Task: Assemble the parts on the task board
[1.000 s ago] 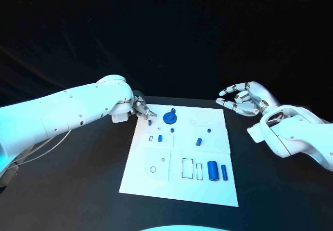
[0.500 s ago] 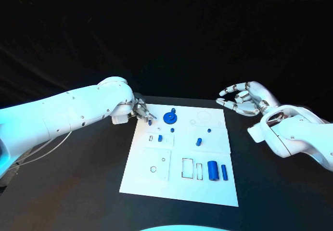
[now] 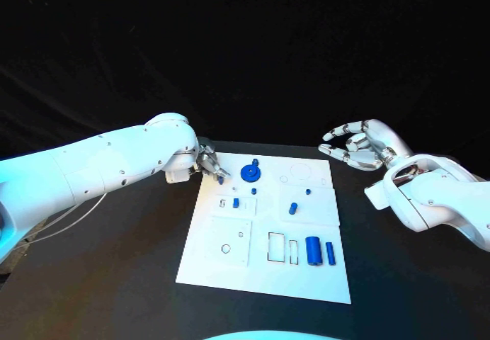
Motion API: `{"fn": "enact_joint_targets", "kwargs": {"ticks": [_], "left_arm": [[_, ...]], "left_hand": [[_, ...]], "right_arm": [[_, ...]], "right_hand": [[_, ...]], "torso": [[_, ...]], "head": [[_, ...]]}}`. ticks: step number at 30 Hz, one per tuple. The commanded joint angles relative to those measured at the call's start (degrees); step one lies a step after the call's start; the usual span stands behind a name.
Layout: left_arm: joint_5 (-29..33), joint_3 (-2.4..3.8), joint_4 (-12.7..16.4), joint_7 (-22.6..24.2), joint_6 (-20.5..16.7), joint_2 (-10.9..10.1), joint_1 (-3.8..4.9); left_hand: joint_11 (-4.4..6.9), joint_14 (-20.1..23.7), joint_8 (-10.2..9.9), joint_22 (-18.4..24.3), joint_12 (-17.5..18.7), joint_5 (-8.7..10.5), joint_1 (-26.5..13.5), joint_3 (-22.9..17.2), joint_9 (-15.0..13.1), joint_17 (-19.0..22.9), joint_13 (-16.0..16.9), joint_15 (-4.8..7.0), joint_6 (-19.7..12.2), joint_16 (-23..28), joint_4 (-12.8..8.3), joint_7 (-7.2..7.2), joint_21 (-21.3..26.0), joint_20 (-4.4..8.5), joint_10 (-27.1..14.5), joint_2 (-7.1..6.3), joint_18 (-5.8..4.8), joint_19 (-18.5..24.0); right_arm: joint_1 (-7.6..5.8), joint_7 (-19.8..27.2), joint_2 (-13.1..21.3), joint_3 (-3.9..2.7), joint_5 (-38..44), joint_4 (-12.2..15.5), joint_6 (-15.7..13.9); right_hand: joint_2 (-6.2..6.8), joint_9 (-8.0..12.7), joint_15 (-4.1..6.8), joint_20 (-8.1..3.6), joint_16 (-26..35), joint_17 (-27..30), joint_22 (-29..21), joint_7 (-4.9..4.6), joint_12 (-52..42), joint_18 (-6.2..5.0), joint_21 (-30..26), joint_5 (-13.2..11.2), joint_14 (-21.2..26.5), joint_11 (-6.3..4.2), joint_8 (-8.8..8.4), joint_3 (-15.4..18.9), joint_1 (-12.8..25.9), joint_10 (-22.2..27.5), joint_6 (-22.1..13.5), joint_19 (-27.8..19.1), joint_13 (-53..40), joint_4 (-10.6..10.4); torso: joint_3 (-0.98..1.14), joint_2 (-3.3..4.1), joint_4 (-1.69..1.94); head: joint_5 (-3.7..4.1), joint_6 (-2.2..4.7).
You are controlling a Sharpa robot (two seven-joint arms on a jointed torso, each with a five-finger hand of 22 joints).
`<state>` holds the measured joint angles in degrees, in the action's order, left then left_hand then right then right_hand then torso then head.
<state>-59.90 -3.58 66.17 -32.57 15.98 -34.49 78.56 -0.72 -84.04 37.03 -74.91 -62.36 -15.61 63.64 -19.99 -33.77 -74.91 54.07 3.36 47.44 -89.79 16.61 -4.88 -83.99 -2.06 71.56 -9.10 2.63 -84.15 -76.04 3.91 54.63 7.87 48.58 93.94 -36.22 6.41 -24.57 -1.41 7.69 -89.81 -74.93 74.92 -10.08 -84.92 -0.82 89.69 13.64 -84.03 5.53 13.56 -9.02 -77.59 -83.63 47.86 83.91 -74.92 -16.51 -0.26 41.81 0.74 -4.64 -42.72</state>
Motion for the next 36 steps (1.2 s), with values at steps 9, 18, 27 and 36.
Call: {"fn": "enact_joint_targets", "kwargs": {"ticks": [9,18,27,36], "left_arm": [[1.1,0.01,0.1,1.3,0.6,0.2,-0.01],[1.4,0.01,0.0,1.6,0.8,0.1,-0.02],[4.2,0.08,1.7,1.6,-2.0,-1.2,-0.08],[10.0,0.34,9.9,1.7,-5.8,-6.6,-0.06]], "left_hand": [[0.58,-6.0,-0.1,-3.7,-0.3,-0.14,8.9,-4.8,0.4,-15.1,-0.3,0.01,0.4,-0.2,-2.7,0.41,0.3,-0.07,-0.1,2.85,-0.04,-0.5],[0.43,-6.0,1.0,-3.9,-0.2,-0.19,13.2,-12.6,0.0,-15.1,-0.7,-0.11,-0.4,-0.2,-6.8,0.17,0.2,-0.07,0.2,2.87,-0.06,-0.5],[0.38,-6.0,2.5,-4.1,-1.0,-0.23,11.9,-18.7,-0.7,-15.1,-0.1,-0.23,-0.3,-0.2,-8.9,0.01,0.2,-0.25,1.2,1.99,-0.08,-0.5],[0.79,-6.0,4.5,-4.3,-1.5,-0.81,8.4,-25.1,-1.5,-15.1,0.0,0.11,0.5,-0.2,-11.5,0.43,0.1,0.03,1.9,-0.68,-0.10,-0.6]], "right_arm": [[0.03,0.4,-0.1,0.00,0.6,0.0,0.4],[0.03,0.4,-0.1,0.00,0.6,0.0,0.3],[0.03,0.4,0.0,0.00,0.6,-0.1,0.3],[0.03,0.4,0.1,0.00,0.6,-0.1,0.3]], "right_hand": [[-0.24,0.1,0.27,-0.47,0.3,-13.3,15.1,0.12,0.1,0.82,0.3,-0.2,-5.5,-0.25,0.37,0.1,0.6,-0.1,0.2,6.1,-8.6,-0.1],[-0.24,0.1,0.27,-0.47,0.3,-13.3,15.1,0.12,0.1,0.82,0.3,-0.2,-5.5,-0.25,0.37,0.1,0.6,-0.1,0.2,6.1,-8.6,-0.1],[-0.29,0.1,0.28,-0.48,0.3,-13.3,15.1,0.13,0.1,0.82,0.3,-0.1,-5.5,-0.26,0.39,0.0,0.6,-0.1,0.2,6.1,-8.6,0.0],[-0.29,0.1,0.28,-0.48,0.3,-13.3,15.1,0.13,0.1,0.82,0.3,-0.1,-5.5,-0.26,0.39,0.0,0.6,-0.1,0.2,6.1,-8.6,0.0]], "torso": [[0.01,0.04,-0.01],[0.00,0.01,-0.01],[0.02,-0.07,0.05],[0.06,-0.18,0.17]], "head": [[-0.05,-0.15],[-0.05,-0.29],[-0.14,-0.19],[-0.22,-0.24]]}}
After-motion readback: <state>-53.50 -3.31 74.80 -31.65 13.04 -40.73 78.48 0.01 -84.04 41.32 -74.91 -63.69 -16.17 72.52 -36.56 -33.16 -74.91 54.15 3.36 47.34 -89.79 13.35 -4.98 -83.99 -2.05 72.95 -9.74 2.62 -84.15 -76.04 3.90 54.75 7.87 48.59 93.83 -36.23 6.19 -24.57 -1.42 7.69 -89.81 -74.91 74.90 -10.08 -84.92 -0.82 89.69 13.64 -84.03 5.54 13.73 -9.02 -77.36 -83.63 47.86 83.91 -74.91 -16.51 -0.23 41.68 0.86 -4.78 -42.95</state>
